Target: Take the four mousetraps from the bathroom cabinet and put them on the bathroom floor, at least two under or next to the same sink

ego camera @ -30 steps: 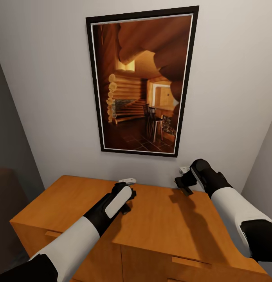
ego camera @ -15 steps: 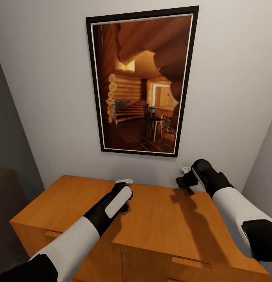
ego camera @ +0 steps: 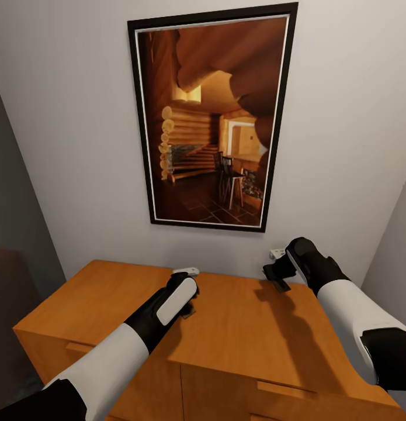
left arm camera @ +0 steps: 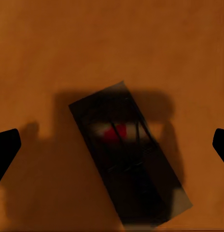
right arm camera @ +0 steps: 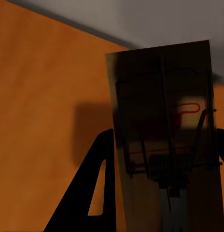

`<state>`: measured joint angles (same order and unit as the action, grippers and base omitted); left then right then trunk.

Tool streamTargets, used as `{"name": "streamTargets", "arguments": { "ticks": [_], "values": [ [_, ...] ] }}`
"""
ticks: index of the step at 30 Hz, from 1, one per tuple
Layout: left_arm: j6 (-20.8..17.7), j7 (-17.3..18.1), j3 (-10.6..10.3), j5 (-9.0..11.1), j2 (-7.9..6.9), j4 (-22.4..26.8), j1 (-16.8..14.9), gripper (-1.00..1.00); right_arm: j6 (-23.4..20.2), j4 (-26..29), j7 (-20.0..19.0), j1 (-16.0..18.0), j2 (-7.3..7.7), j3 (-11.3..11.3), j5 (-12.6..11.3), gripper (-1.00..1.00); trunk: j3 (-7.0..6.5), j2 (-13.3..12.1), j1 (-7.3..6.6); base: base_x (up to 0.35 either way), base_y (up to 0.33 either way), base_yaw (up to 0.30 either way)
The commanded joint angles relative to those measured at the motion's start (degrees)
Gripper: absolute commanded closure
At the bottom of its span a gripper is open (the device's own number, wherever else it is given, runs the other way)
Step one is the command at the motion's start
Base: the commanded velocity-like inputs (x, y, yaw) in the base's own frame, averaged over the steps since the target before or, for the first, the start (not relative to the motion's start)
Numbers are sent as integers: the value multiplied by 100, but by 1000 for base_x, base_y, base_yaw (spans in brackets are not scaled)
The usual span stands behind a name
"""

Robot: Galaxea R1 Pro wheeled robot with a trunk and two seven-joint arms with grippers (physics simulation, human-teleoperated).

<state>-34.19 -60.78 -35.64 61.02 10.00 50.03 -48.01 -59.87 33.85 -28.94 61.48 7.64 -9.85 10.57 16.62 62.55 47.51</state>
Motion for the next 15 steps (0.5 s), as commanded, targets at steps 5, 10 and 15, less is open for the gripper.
{"name": "streamTargets", "arguments": {
  "ticks": [5,10,15],
  "values": [
    [-26,-39,-36,134,0,7,-7,-100,-13,8,-66,5,9,-20,51,100,98,208,111,0,0,0],
    [-26,-43,-55,152,0,13,-7,-100,-13,8,-67,5,10,-21,51,100,134,288,155,0,0,0],
    [-26,-47,-61,155,0,15,-7,-100,-13,8,-67,5,10,-20,51,100,134,288,155,0,0,0]
  ]
}}
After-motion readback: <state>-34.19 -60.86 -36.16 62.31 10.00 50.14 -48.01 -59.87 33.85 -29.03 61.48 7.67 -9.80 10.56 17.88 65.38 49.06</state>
